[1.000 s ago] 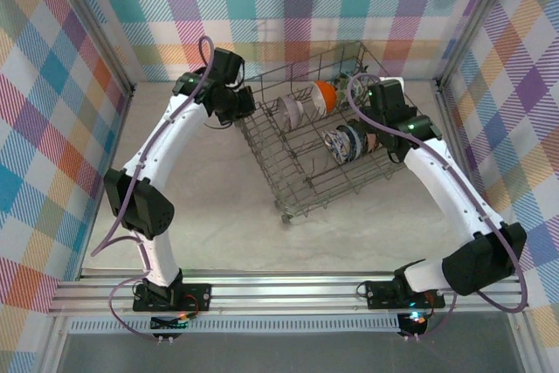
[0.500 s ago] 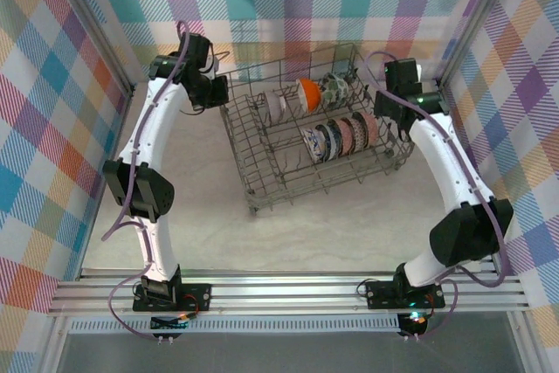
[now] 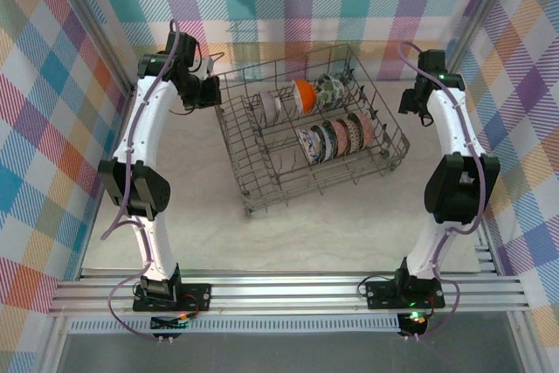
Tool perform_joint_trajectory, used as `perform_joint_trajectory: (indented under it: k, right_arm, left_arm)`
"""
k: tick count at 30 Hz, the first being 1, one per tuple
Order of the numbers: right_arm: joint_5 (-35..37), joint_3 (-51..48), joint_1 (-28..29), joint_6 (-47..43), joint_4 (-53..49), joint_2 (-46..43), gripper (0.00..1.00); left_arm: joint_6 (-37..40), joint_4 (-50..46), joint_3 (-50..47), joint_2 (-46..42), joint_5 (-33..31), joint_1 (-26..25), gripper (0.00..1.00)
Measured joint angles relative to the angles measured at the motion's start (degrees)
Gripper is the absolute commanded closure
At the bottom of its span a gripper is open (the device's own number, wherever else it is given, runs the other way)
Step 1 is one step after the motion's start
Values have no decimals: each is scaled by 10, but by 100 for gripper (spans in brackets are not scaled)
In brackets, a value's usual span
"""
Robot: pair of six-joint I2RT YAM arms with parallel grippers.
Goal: Load the bowls into the dish rack
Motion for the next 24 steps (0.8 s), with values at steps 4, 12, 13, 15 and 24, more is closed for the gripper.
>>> perform_joint_trajectory:
  k: [4, 12, 13, 15, 24]
  right_arm:
    - [-20, 10, -15, -10, -7, 29, 18]
    - [-79, -16, -18, -33, 14, 58, 21]
    - [-83, -38, -18, -31, 29, 50, 21]
    - [-100, -84, -21, -30, 43, 28, 22]
    - [-122, -204, -1, -56, 72, -52, 23]
  left_arm:
    - [0, -11, 12, 7, 9, 5, 100]
    - [-1, -28, 35, 21, 15, 7, 100]
    - [-1, -30, 38, 23, 14, 7, 100]
    - [-3, -30, 41, 24, 13, 9, 100]
    - [-5, -30, 50, 30, -11, 21, 97]
